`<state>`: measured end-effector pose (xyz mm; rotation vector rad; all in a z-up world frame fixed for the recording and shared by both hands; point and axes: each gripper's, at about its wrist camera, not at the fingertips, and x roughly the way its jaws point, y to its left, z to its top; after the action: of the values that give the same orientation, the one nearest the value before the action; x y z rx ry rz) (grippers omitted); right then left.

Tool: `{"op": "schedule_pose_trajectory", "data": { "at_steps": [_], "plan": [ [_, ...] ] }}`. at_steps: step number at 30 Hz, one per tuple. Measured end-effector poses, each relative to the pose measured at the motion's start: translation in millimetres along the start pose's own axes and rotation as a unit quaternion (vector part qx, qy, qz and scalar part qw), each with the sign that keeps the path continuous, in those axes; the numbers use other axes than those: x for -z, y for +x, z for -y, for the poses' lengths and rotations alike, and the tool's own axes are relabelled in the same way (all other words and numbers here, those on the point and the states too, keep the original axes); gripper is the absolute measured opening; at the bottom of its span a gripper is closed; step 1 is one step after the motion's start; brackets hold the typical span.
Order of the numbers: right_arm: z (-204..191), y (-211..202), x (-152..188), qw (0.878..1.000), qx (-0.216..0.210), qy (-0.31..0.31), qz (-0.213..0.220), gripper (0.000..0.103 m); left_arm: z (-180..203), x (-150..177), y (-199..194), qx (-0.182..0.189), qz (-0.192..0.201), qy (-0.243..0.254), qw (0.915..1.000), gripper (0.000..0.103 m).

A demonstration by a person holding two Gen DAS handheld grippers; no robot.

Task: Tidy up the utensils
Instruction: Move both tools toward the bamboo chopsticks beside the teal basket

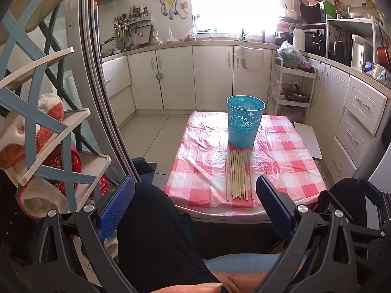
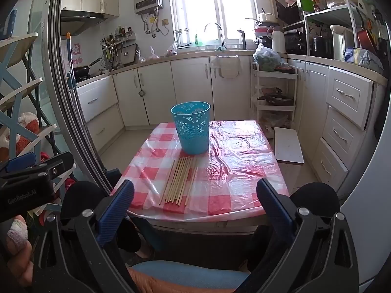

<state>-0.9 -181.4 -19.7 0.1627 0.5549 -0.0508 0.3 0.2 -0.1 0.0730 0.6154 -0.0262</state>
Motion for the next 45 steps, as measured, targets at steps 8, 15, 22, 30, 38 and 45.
{"op": "schedule_pose_trajectory", "data": {
  "at_steps": [8, 15, 22, 30, 38, 45],
  "plan": [
    [0, 0, 0, 1.0, 0.001, -0.001, 0.0, 0.096, -1, 1, 1, -0.001, -0.003, -0.003, 1.0, 0.095],
    [3, -1, 0, 1.0, 0.001, 0.0, 0.001, 0.096, 3, 17, 6, 0.008, -0.033, 0.006, 0.9994, 0.095],
    [6, 11, -2, 1.0, 0.007, 0.014, -0.009, 0.096, 4, 19, 8, 0.033, -0.043, 0.004, 0.9985, 0.095],
    [9, 24, -4, 1.0, 0.013, 0.014, -0.018, 0.096, -2, 11, 19, 0.022, -0.042, -0.004, 0.9989, 0.095],
    [10, 49, -6, 0.999, 0.017, 0.013, -0.036, 0.096, -8, 0, 44, 0.017, -0.044, -0.012, 0.9988, 0.095],
    [11, 75, -14, 0.998, 0.017, 0.012, -0.052, 0.096, -9, -12, 76, 0.012, -0.051, -0.011, 0.9985, 0.095]
  ]
}}
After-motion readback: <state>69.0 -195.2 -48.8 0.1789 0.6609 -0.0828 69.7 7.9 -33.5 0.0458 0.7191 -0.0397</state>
